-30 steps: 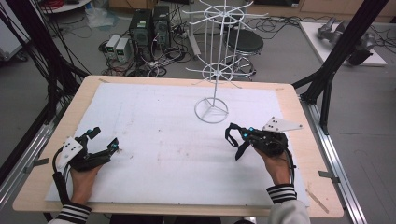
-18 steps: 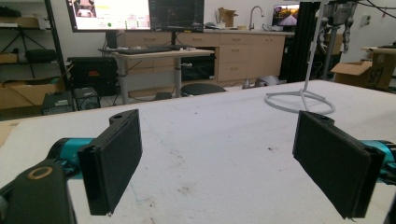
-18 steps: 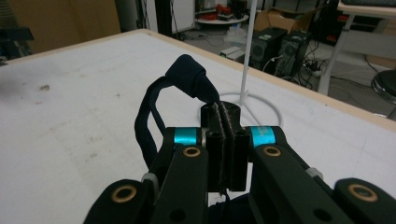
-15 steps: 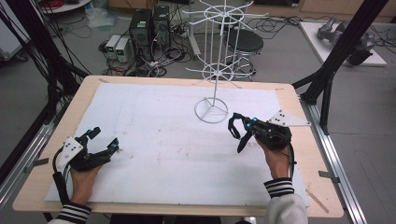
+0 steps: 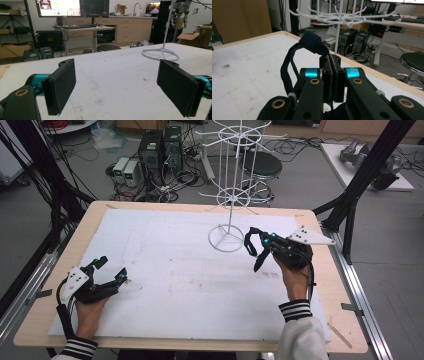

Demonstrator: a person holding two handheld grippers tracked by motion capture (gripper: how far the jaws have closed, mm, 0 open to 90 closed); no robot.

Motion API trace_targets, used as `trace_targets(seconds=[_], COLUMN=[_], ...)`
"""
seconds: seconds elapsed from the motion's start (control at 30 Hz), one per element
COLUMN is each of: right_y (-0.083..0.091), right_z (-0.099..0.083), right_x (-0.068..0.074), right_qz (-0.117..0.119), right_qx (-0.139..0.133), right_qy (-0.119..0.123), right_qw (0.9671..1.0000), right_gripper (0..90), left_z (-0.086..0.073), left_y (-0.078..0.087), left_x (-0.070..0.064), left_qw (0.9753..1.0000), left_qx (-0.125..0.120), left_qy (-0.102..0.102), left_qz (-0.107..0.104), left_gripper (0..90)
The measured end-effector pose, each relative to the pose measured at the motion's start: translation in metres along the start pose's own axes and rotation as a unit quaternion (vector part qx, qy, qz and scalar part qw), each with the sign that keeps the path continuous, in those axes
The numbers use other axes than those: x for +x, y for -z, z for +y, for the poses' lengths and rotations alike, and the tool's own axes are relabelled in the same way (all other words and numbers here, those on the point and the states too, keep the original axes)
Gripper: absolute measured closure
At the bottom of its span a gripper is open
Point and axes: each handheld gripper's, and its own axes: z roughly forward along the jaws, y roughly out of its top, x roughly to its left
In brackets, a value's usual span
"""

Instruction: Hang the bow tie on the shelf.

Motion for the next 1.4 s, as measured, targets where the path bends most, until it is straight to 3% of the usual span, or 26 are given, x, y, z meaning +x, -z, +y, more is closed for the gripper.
trace_targets(seconds=[0.57, 1.03, 1.4], right_y=[-0.013, -0.027, -0.038], right_z=[0.025, 0.021, 0.015], right_x=[-0.013, -0.028, -0.036], right_qz=[-0.022, -0.036, -0.036], right_qx=[-0.029, -0.036, -0.026], right_qy=[-0.003, -0.027, -0.038], right_qw=[0.9993, 0.9984, 0.9983], right_gripper=[88.9, 88.8, 88.7], left_z=[0.000, 0.000, 0.000], left_y=[0.000, 0.000, 0.000], left_x=[0.000, 0.000, 0.000], left_qw=[1.0000, 1.0000, 1.0000], left_qx=[0.000, 0.000, 0.001], left_qy=[0.000, 0.001, -0.001], left_qz=[0.000, 0.000, -0.001], left_gripper=[16.1, 16.1, 16.1])
